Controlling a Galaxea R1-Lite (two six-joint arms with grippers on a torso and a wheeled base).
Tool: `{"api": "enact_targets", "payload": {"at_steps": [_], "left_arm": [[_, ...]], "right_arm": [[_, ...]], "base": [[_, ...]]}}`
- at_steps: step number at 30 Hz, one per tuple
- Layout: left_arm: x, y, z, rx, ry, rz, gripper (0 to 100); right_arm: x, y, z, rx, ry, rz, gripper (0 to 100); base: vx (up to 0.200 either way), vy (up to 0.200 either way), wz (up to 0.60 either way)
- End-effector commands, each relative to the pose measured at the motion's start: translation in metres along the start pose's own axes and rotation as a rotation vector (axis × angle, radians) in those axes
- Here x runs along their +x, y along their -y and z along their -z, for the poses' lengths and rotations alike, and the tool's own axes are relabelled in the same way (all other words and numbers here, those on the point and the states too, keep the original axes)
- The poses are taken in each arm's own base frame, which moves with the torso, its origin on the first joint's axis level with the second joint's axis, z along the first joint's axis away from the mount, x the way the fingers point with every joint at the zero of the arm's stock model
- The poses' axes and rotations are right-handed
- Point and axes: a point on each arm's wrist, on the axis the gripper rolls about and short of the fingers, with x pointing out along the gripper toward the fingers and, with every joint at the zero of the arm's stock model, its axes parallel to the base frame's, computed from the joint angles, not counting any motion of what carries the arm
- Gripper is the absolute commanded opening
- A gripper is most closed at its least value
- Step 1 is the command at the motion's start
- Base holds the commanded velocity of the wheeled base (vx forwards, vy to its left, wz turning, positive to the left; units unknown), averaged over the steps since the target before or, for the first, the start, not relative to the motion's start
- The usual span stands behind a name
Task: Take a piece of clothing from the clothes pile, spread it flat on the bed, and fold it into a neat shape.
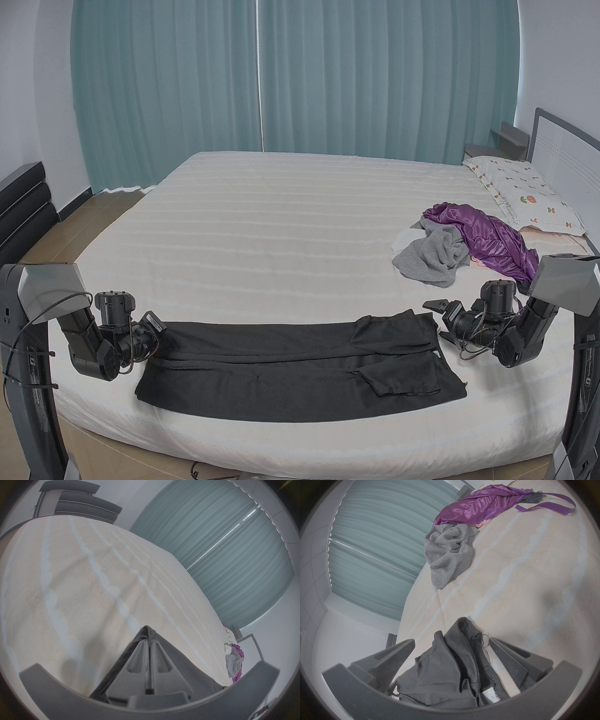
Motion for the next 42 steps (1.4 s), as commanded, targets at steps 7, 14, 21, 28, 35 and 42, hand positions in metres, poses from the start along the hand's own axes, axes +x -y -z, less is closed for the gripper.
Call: {"api": "enact_targets", "payload": {"at_steps": [7, 14, 21, 28, 35, 42], "left_arm": [[0.001, -0.003, 0.001, -0.006, 0.025, -0.031, 0], [0.003, -0.001, -0.001, -0.006, 0.031, -0.021, 0], [0.004, -0.001, -0.002, -0.008, 0.034, -0.02, 0], [0.003, -0.001, -0.001, -0.008, 0.032, -0.02, 0], [0.003, -0.001, -0.001, -0.007, 0.031, -0.019, 0], [0.003, -0.001, -0.001, -0.007, 0.031, -0.019, 0]], "right_arm": [[0.001, 0.002, 0.002, 0.001, -0.007, 0.008, 100], [0.007, 0.0, -0.005, -0.003, 0.011, -0.006, 100], [0.023, 0.002, -0.008, -0.029, 0.004, 0.006, 100], [0.031, 0.008, -0.004, -0.085, -0.007, 0.029, 0], [0.029, 0.006, -0.015, -0.084, 0.049, 0.029, 0], [0.03, 0.009, -0.013, -0.081, 0.043, 0.038, 0]], "base": [[0.0, 0.0, 0.0], [0.0, 0.0, 0.0], [0.0, 0.0, 0.0], [0.0, 0.0, 0.0], [0.0, 0.0, 0.0], [0.0, 0.0, 0.0]]}}
